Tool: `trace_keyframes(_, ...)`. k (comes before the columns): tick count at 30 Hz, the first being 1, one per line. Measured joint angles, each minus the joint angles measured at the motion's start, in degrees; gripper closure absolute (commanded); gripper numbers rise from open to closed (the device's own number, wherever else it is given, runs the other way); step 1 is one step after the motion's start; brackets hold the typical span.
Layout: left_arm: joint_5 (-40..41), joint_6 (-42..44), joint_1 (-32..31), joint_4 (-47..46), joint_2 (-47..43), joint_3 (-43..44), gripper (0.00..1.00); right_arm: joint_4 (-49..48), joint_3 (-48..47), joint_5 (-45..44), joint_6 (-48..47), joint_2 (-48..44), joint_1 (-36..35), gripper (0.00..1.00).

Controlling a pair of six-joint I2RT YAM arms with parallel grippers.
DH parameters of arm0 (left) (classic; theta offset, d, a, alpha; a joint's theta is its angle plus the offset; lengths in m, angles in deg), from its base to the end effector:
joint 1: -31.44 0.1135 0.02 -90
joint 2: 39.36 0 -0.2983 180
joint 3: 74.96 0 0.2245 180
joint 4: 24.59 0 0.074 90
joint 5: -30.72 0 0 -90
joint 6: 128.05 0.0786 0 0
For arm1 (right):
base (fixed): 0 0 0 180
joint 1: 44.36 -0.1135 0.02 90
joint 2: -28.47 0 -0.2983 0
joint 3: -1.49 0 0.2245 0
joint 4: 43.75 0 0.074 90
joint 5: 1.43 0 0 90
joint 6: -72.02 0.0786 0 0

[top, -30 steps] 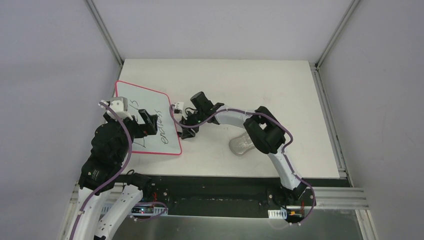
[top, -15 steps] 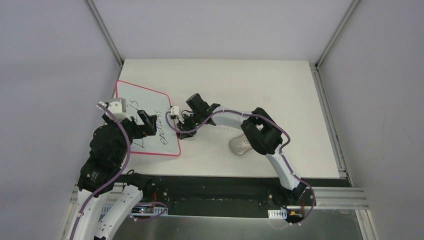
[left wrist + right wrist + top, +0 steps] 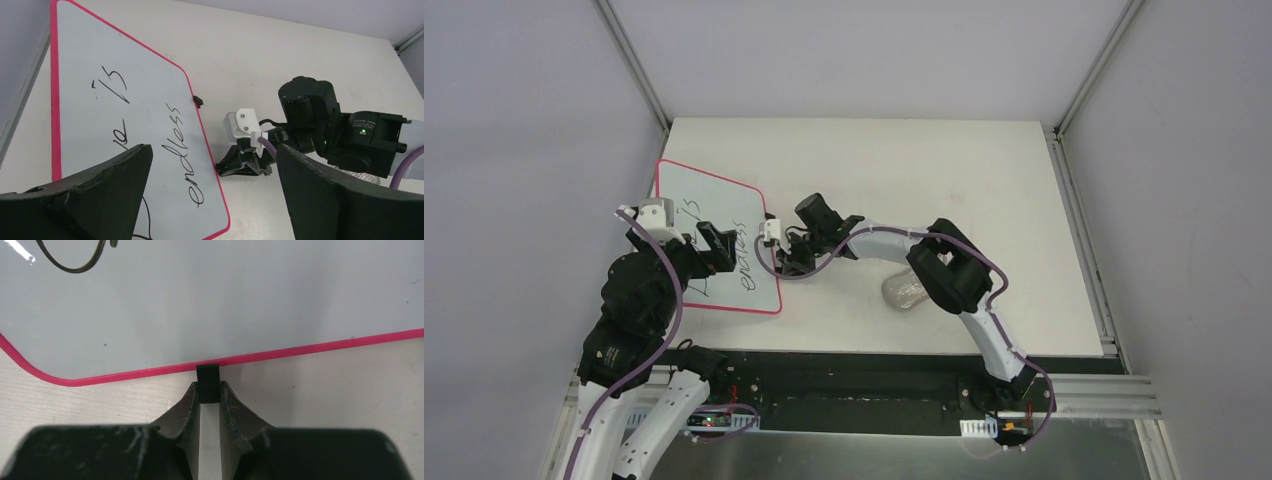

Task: Erase the whiteboard

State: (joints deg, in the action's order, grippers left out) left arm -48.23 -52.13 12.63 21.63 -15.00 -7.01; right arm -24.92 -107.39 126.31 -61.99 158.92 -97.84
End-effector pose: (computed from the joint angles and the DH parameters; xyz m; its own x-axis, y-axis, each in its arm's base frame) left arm 0.0634 -0.0057 0.3844 -0.0750 -0.2267 -0.9711 0.1206 0.9646 -0.2345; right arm 0.2744 0.4513 0.1697 0.3569 -0.4413 -0.8233 -0.9246 -0.2928 -0.2438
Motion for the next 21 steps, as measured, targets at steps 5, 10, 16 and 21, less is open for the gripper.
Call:
trace_keyframes(5,0.4,0.0,0.0,0.0,0.0,0.0,0.01,-5.8,5.1,-2.8,0.1,-2.4,-0.7,1.0)
trace_keyframes(10,1.0,0.0,0.0,0.0,0.0,0.0,0.01,-11.1,12.5,-6.3,2.1,-6.5,-1.6,1.0)
trace_keyframes(16,1.6,-0.1,0.1,0.0,0.5,0.0,0.01,-16.9,24.4,-10.6,6.0,-13.7,-2.0,1.0)
trace_keyframes(21,2.1,-0.5,0.5,0.0,1.1,-0.2,0.01,-21.5,35.6,-13.5,9.2,-21.1,-2.0,1.0)
